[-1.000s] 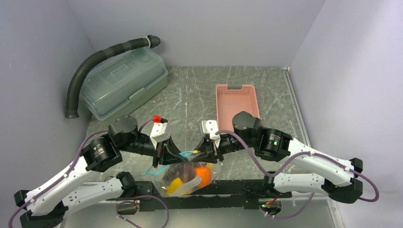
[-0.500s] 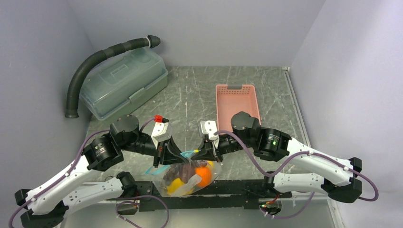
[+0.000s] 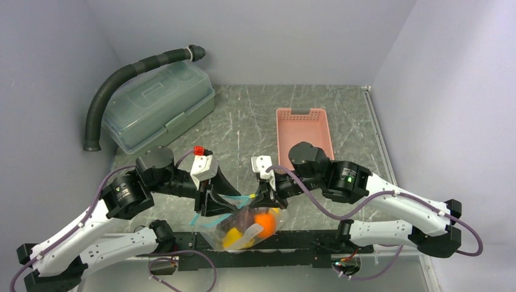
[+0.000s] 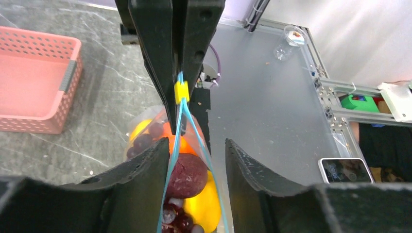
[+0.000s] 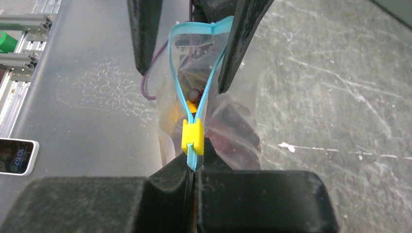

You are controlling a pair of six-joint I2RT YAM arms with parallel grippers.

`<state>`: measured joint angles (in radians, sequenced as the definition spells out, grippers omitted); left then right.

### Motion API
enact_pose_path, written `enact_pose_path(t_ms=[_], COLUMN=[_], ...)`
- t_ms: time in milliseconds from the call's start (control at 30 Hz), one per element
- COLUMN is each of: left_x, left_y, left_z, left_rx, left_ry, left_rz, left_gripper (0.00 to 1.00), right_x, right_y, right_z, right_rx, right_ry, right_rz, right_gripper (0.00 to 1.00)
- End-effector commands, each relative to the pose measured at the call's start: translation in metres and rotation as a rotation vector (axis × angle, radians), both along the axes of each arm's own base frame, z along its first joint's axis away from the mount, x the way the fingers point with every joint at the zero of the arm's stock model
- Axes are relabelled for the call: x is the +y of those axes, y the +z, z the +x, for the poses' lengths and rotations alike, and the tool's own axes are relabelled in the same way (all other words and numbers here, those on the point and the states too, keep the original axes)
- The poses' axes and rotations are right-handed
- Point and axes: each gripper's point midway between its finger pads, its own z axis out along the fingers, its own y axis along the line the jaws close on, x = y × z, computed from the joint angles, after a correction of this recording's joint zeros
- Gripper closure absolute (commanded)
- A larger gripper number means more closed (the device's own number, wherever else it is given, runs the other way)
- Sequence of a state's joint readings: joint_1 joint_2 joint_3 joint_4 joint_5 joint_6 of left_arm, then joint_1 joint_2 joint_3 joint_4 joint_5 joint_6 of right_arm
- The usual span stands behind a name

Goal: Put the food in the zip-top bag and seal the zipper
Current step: Zip the zipper food storage bag at the center of the board.

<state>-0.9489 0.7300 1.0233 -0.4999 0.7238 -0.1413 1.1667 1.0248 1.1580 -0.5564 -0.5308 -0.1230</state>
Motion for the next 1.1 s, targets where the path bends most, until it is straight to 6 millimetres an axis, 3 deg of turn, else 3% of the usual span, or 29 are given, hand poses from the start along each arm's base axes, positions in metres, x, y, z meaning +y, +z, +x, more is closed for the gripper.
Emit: enact_pose_path(t_ms=[0,133,267,333,400,1067], left_x=[0.004,-0.002,-0.011,-0.016,-0.019,-0.03], left_y=[0.028,0.033,0.03,0.027,0.023,0.01], left_z=[0.004,0.007,0.013,0.018,0.022,0.032], left_rx=[-0.083,-0.091,-0.082,-0.076,-0.073,-0.056], left_ry=[0.034,0.026,0.025,0.035,0.045,0.069], left_rz=[-0.062,-0.075,-0.069,-0.063,-0.063,-0.05], left_gripper=[0.46,0.42,0.41,0.34,0.34,0.51], right_x=[-0.001,0.001,0.003,0.004,0.004,0.011], right_y=[0.026,0.019,0.015,0.015,0.015,0.02], right_z=[0.001,0.001,0.001,0.002,0.002,0.01], right_rx=[0.0,0.049,0.092,0.105,0.117,0.188], right_ry=[-0.014,-0.03,-0.05,-0.058,-0.063,-0.161], right_rz=[0.022,-0.028,-0.072,-0.084,-0.09,-0.097], right_gripper=[1.0,1.0,1.0,1.0,1.0,1.0])
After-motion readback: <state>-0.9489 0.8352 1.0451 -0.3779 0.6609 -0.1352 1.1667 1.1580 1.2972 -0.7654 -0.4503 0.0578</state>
